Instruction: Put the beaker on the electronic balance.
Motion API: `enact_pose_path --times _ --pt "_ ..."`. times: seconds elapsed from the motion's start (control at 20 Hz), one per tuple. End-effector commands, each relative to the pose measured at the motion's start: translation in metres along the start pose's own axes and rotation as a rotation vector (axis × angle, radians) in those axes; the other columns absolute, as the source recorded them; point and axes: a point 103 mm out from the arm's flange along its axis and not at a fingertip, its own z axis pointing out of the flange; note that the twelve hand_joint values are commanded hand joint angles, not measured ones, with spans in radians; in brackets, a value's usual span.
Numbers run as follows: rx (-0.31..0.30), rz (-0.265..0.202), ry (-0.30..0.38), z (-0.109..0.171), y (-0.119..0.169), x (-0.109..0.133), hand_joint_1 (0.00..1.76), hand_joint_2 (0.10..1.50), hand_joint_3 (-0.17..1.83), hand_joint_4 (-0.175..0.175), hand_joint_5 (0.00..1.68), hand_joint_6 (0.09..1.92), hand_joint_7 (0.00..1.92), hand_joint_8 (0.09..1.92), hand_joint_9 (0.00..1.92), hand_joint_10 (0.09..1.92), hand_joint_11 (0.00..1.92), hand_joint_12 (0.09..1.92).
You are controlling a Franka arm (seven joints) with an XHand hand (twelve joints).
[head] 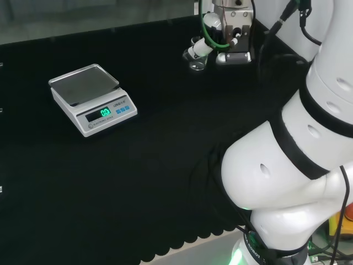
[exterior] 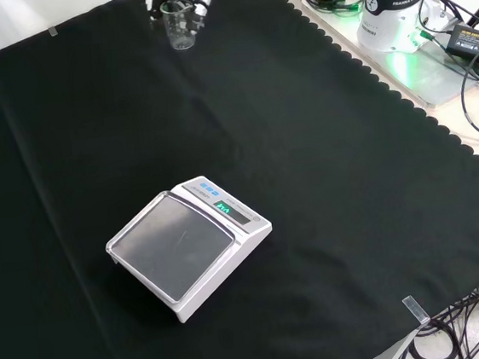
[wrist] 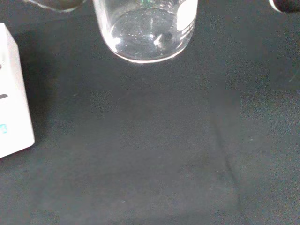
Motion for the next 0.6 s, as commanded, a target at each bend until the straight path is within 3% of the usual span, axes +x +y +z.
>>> enact_pose_path --times 0.05,0.45,0.6 --pt "-0.037 0.072 0.038 -0.001 -0.016 0.035 1.2 0.99 0.0 -0.169 1.31 0.48 1.72 0.2 1.86 0.09 1.55 0.71" --pt "-0.014 0.099 -0.042 -0.002 -0.011 0.06 1.2 0.98 0.0 -0.165 1.31 0.47 1.72 0.19 1.86 0.09 1.55 0.72" --pt "-0.027 0.093 -0.072 -0.009 -0.008 0.08 1.2 0.98 0.0 -0.164 1.31 0.47 1.72 0.19 1.86 0.09 1.55 0.72"
